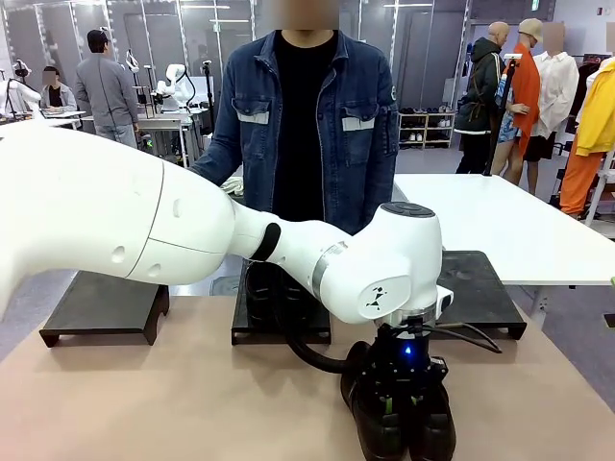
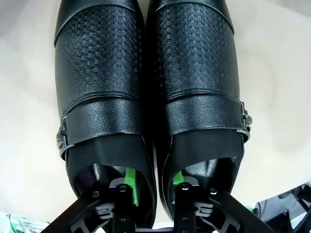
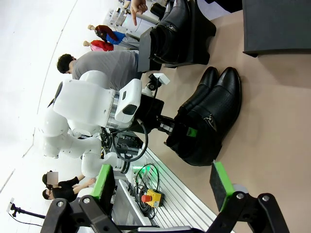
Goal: Place the shoes on the stand as instructed by the person.
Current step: Pick up another pair of Shoes and place it on the Shoes Stand indicated by the person.
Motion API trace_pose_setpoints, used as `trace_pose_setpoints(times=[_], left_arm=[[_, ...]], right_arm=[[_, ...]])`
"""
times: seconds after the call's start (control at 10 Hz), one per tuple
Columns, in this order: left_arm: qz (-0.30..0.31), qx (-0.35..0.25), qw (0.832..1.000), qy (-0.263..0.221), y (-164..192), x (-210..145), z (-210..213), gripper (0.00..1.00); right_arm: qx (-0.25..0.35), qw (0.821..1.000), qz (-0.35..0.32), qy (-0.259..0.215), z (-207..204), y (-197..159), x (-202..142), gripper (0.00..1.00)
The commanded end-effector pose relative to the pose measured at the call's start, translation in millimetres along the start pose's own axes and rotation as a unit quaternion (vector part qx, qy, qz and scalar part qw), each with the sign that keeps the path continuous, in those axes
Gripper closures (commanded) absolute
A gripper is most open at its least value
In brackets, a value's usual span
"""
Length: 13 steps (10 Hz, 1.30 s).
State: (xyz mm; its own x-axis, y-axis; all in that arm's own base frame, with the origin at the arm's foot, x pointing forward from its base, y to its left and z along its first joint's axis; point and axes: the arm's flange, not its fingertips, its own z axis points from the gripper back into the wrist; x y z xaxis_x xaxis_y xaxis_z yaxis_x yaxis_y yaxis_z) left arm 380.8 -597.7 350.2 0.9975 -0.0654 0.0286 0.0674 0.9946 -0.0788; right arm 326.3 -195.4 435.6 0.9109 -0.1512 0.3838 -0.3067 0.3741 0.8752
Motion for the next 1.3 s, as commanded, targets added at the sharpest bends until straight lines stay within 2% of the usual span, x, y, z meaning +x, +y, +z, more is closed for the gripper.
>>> trace_pose_setpoints(times=[0.0, 0.5, 0.8, 0.9, 1.2], left_arm=[[0.004, 0.013, 1.000, -0.005, -2, -2, 0, 1.00], [-0.002, 0.011, 1.000, -0.024, -6, 2, 19, 1.00], [-0.027, 0.041, 0.998, -0.028, -8, -16, 87, 1.00], [-0.035, 0.052, 0.997, -0.048, -2, -20, 111, 1.00], [-0.041, 0.036, 0.995, -0.082, 42, -13, 180, 1.00]], right_arm=[[0.004, 1.000, 0.004, -0.004, 1, 1, 0, 0.00], [0.004, 1.000, 0.004, -0.004, 1, 1, 0, 0.00], [0.004, 1.000, 0.004, -0.004, 1, 1, 0, 0.00], [0.004, 1.000, 0.004, -0.004, 1, 1, 0, 0.00], [0.004, 1.000, 0.004, -0.004, 1, 1, 0, 0.00]])
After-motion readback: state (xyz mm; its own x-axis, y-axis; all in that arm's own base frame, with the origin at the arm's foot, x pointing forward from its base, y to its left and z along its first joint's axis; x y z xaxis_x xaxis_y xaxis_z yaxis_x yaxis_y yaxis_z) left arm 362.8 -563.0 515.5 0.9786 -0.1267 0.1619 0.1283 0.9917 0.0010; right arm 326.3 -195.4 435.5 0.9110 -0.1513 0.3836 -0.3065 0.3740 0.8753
